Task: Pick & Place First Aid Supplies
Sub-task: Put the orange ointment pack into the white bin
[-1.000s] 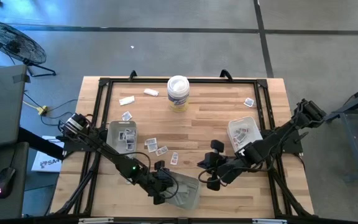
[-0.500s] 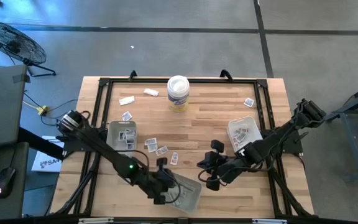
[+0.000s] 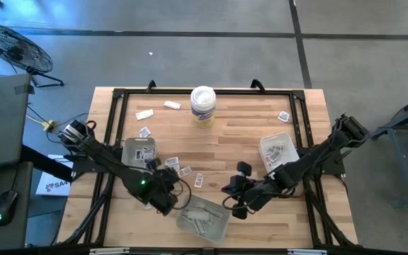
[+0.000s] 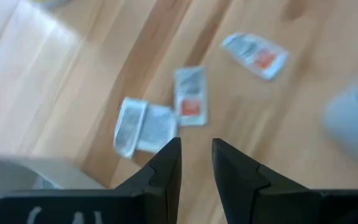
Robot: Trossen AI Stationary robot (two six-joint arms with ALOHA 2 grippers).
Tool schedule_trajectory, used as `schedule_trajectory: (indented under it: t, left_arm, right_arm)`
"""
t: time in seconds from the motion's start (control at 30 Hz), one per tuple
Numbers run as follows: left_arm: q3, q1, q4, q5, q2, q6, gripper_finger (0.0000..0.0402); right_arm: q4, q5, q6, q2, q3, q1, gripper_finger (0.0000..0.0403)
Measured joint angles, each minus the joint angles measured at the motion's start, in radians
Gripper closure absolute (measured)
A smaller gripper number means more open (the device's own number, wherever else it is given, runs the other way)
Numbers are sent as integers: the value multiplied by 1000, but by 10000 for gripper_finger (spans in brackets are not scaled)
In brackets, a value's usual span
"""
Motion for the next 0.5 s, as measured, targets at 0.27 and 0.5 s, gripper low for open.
schedule_trajectory:
  t: [0.27, 0.5]
  left_arm:
    - [-149, 146, 154, 114, 0, 44, 314]
    - [-232, 267, 362, 197, 0, 210, 314]
  right_arm:
    - [46, -103, 1, 63, 0, -21, 386]
    - [89, -253, 88, 66, 0, -10, 387]
